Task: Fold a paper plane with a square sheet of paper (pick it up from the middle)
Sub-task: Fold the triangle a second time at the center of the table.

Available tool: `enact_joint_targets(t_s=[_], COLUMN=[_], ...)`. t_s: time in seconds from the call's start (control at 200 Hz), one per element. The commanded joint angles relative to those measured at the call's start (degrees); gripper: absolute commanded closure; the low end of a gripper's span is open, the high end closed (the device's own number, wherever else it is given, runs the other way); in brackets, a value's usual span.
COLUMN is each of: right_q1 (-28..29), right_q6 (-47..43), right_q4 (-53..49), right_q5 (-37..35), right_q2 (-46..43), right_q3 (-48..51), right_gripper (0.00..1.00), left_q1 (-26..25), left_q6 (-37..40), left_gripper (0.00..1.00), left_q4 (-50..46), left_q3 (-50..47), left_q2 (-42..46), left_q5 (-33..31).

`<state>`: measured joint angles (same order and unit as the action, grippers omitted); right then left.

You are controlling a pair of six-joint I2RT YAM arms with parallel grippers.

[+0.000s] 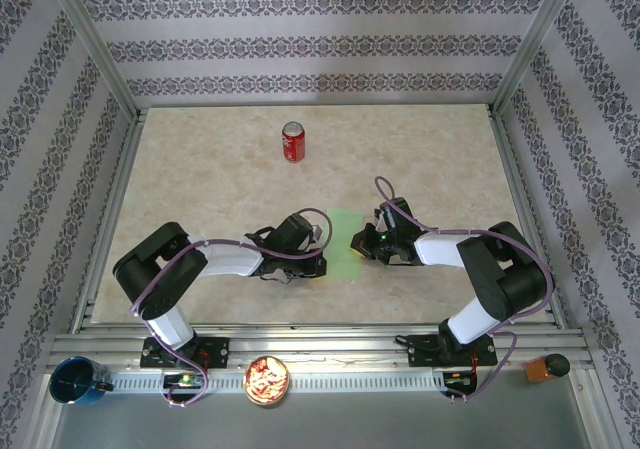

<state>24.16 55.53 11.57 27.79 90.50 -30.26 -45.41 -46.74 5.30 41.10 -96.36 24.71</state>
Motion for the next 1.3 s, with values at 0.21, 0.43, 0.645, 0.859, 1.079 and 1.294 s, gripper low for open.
enact_joint_targets(t_s=[0.21, 0.43, 0.645, 0.859, 1.079, 1.294], right_q1=[-0.4, -0.4, -0.4, -0.4, -0.4, 1.4], right_q6=[-0.8, -0.7, -0.8, -0.9, -2.3, -3.2], right_q4=[-6.2, -6.3, -6.2, -6.2, -6.3, -5.7], right_q5=[-4.8, -4.6, -4.3, -3.8, -1.8, -1.0], right_q2=[2.0, 1.5, 1.0, 0.7, -0.8, -6.3], right_q3=[1.5, 1.4, 1.3, 1.1, -0.4, -1.4], right_gripper=[1.0, 1.0, 1.0, 1.0, 1.0, 1.0], left_q1=[0.1, 0.5, 1.2, 1.6, 2.2, 2.2], left_q6=[0.7, -0.5, 1.5, 3.5, 3.5, 2.2], left_gripper=[0.98, 0.96, 0.94, 0.95, 0.97, 1.0], left_q4=[-10.6, -7.4, -3.6, -2.7, -3.1, -0.6], left_q3=[-4.3, -5.1, 1.0, 8.7, 9.6, 5.2], left_q2=[5.4, 12.4, 7.2, -1.5, -7.1, -8.0], left_q5=[-4.5, -7.0, -1.7, 0.9, 1.1, 1.8])
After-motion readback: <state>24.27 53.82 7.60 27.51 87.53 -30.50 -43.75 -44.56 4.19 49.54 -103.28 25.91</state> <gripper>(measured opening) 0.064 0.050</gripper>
